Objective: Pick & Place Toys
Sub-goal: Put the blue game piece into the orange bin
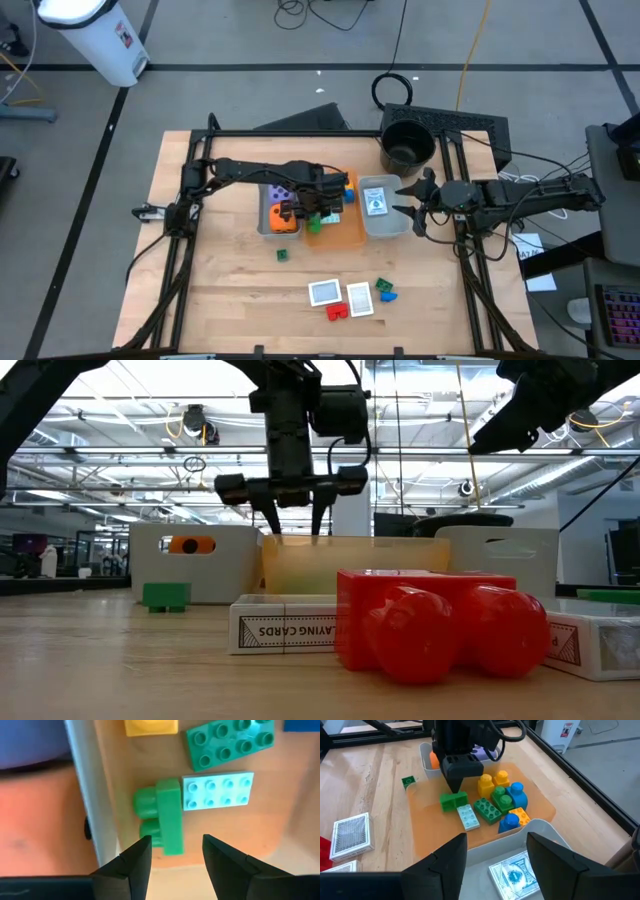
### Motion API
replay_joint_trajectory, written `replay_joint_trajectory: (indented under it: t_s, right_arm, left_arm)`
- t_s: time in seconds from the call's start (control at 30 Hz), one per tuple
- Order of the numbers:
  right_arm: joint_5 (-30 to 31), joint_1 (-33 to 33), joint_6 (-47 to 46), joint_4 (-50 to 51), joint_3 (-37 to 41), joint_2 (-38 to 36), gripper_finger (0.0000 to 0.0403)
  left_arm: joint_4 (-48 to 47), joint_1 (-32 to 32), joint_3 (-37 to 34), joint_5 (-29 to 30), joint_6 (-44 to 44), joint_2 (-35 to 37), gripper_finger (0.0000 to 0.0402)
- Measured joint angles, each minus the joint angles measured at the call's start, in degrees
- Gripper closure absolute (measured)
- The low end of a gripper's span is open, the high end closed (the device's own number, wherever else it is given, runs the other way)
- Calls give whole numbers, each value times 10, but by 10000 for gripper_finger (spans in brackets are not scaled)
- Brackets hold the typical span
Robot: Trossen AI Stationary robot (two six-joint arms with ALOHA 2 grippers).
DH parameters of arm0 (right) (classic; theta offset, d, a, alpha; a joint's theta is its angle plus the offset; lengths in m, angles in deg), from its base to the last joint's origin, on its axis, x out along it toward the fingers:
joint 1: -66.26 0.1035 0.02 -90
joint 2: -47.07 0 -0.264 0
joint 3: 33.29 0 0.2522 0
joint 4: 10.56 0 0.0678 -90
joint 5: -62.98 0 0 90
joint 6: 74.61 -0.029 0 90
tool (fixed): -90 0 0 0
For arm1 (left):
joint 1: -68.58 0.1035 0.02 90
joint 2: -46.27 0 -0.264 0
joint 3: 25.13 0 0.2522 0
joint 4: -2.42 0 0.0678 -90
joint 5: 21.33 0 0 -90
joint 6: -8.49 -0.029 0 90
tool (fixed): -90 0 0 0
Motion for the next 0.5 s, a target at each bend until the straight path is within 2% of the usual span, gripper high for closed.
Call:
replay_joint_trajectory:
  t_s: [0.13, 0.27, 0.37, 0.5]
  right_arm:
    - [0, 0, 0, -3, 0, 0, 204]
    - [0, 0, 0, -3, 0, 0, 204]
    - [0, 0, 1, -10, 0, 0, 204]
    - [0, 0, 6, -11, 0, 0, 204]
  left_arm:
    - [30, 1, 0, -2, -5, 9, 220]
    - [87, 1, 0, 26, -39, 35, 220]
    - [145, 1, 0, 52, -81, 53, 220]
    - [266, -6, 0, 74, -160, 82, 220]
